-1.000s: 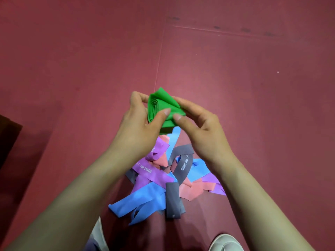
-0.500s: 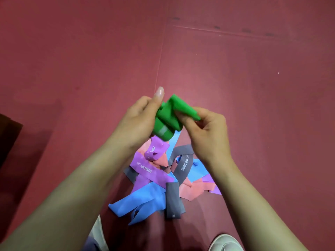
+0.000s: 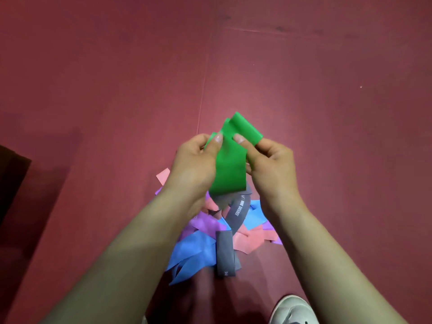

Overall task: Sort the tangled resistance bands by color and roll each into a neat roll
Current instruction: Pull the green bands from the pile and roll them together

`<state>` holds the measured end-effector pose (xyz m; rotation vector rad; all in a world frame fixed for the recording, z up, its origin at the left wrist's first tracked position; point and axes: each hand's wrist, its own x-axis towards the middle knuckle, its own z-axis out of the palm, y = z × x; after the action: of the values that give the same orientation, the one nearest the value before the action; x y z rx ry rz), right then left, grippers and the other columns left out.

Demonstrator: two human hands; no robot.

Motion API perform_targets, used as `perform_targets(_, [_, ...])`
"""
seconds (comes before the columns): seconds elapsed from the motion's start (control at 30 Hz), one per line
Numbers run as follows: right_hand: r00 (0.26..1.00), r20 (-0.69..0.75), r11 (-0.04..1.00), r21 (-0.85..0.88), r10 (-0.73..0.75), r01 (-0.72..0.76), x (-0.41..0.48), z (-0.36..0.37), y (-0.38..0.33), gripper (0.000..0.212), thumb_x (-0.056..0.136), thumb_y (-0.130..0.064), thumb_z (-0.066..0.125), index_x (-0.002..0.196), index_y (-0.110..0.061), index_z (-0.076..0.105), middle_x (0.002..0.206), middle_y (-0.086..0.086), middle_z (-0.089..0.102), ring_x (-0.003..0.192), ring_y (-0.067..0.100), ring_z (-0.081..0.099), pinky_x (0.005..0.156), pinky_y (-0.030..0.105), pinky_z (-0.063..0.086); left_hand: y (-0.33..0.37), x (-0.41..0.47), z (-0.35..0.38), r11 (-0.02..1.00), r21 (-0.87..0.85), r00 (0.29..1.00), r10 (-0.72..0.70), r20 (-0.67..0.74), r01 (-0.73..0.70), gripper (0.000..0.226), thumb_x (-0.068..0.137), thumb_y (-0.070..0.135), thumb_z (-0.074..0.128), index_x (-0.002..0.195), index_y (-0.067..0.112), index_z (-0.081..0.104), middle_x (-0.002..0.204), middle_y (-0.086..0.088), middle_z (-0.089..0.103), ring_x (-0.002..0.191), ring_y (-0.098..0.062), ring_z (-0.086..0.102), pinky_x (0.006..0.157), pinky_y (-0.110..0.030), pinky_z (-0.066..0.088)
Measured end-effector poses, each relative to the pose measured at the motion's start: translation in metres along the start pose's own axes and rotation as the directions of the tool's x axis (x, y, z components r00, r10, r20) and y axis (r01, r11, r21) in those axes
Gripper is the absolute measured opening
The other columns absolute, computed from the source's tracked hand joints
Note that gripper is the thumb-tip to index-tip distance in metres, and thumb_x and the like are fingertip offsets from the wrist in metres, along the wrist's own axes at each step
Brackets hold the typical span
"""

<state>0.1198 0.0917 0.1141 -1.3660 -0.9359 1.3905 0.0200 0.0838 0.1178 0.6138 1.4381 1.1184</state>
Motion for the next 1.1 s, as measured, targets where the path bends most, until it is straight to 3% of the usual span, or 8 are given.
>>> perform_targets(0.17, [0.996, 0.018, 0.989, 0.113, 0.090, -0.091, 0.000, -0.001, -0.004, 0.011, 0.088, -0.006, 0.063, 0.092, -0.001, 0.072, 0.078, 0.007, 0.070, 0.069, 0.015, 0.062, 0.065, 0.026, 0.055, 0.003, -0.003, -0.006, 0.995, 0.085, 0.998, 0.040, 0.055, -0.044, 0.022, 0.099, 0.021, 0.049, 0.083, 0.010, 0.059, 0.076, -0.012, 0.063, 0.068, -0.021, 0.056, 0.059, -0.028, 0.047])
perform_targets(0.3, [0.997, 0.025, 0.993, 0.089, 0.070, -0.072, 0.002, -0.005, -0.005, 0.010, 0.088, -0.005, 0.063, 0.089, -0.006, 0.073, 0.081, 0.005, 0.072, 0.074, 0.014, 0.064, 0.071, 0.025, 0.056, 0.003, -0.003, -0.007, 0.991, 0.115, 0.995, 0.055, 0.082, -0.064, 0.027, 0.100, 0.021, 0.049, 0.096, -0.002, 0.063, 0.083, -0.020, 0.061, 0.074, -0.024, 0.053, 0.062, -0.030, 0.044])
perform_targets(0.53, [0.999, 0.014, 0.998, 0.059, 0.029, -0.030, 0.003, -0.009, -0.004, 0.012, 0.088, -0.005, 0.064, 0.082, -0.012, 0.072, 0.072, -0.002, 0.072, 0.068, 0.010, 0.065, 0.069, 0.026, 0.056, 0.007, -0.003, -0.010, 0.990, 0.138, 0.990, -0.026, 0.141, 0.006, 0.033, 0.101, 0.028, 0.045, 0.101, 0.007, 0.069, 0.092, -0.013, 0.072, 0.073, -0.018, 0.064, 0.065, -0.024, 0.050])
perform_targets(0.8, [0.999, -0.021, 0.999, 0.009, -0.043, 0.043, 0.005, -0.010, -0.005, 0.013, 0.087, -0.004, 0.064, 0.086, -0.015, 0.072, 0.083, 0.004, 0.072, 0.078, 0.014, 0.064, 0.077, 0.032, 0.056, 0.009, -0.005, -0.015, 0.992, 0.128, 0.980, -0.040, 0.196, 0.015, 0.020, 0.098, 0.014, 0.049, 0.099, 0.007, 0.067, 0.074, -0.005, 0.068, 0.052, -0.007, 0.061, 0.047, -0.013, 0.045])
perform_targets(0.97, [0.999, -0.009, 0.998, 0.045, -0.037, 0.038, 0.006, -0.011, -0.004, 0.013, 0.089, -0.004, 0.062, 0.093, -0.012, 0.071, 0.089, 0.006, 0.073, 0.080, 0.014, 0.067, 0.078, 0.029, 0.056, 0.009, -0.005, -0.015, 0.997, 0.071, 0.981, -0.042, 0.188, 0.029, 0.022, 0.098, 0.009, 0.048, 0.088, 0.010, 0.067, 0.063, 0.002, 0.068, 0.050, -0.004, 0.061, 0.048, -0.013, 0.047])
perform_targets(1.1, [1.000, 0.023, 0.995, 0.102, 0.004, -0.006, 0.006, -0.012, -0.004, 0.014, 0.090, -0.005, 0.060, 0.096, -0.012, 0.071, 0.090, 0.003, 0.075, 0.084, 0.016, 0.071, 0.080, 0.031, 0.058, 0.009, -0.004, -0.016, 0.997, 0.071, 0.978, -0.023, 0.208, 0.008, 0.020, 0.098, 0.007, 0.048, 0.094, 0.005, 0.067, 0.056, 0.006, 0.066, 0.044, -0.002, 0.057, 0.045, -0.011, 0.042])
